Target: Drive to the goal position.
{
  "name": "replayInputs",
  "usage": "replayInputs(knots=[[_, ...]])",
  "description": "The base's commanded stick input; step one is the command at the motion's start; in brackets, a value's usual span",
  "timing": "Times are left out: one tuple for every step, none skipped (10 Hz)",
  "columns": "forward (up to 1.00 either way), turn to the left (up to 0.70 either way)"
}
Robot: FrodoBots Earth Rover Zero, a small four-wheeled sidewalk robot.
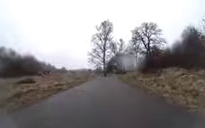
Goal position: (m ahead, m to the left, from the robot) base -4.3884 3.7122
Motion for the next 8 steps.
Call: replayInputs(knots=[[0.7, 0.0], [0.7, 0.0], [0.7, 0.0], [0.7, 0.0], [0.7, 0.0], [0.7, 0.0], [0.7, 0.0], [0.68, 0.0]])
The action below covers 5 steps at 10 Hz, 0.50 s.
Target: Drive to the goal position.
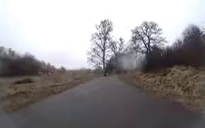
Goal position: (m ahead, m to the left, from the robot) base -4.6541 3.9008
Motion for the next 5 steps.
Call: replayInputs(knots=[[0.6, 0.0], [0.12, 0.0], [0.0, 0.0], [0.0, 0.0], [0.0, 0.0]])
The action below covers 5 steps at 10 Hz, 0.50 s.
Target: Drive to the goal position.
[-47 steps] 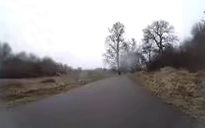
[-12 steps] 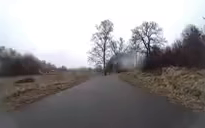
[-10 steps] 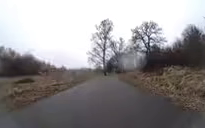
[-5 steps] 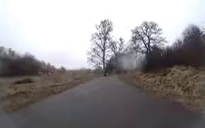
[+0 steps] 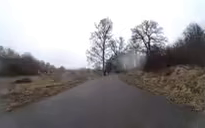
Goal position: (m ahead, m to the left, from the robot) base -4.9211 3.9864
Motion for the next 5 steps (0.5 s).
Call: replayInputs(knots=[[0.0, 0.0], [0.0, 0.0], [0.0, 0.0], [0.0, 0.0], [0.0, 0.0]])
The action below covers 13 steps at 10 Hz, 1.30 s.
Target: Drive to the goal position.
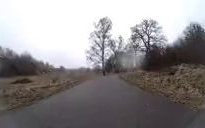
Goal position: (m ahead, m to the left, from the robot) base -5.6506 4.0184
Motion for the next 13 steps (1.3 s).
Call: replayInputs(knots=[[0.0, 0.0], [0.0, -0.2], [0.0, -0.46], [0.0, -0.69], [0.0, -0.69], [0.0, -0.69], [0.0, -0.69], [0.0, -0.69], [0.0, -0.69], [0.0, -0.69], [0.0, -0.69], [0.0, -0.69], [0.0, -0.69]])
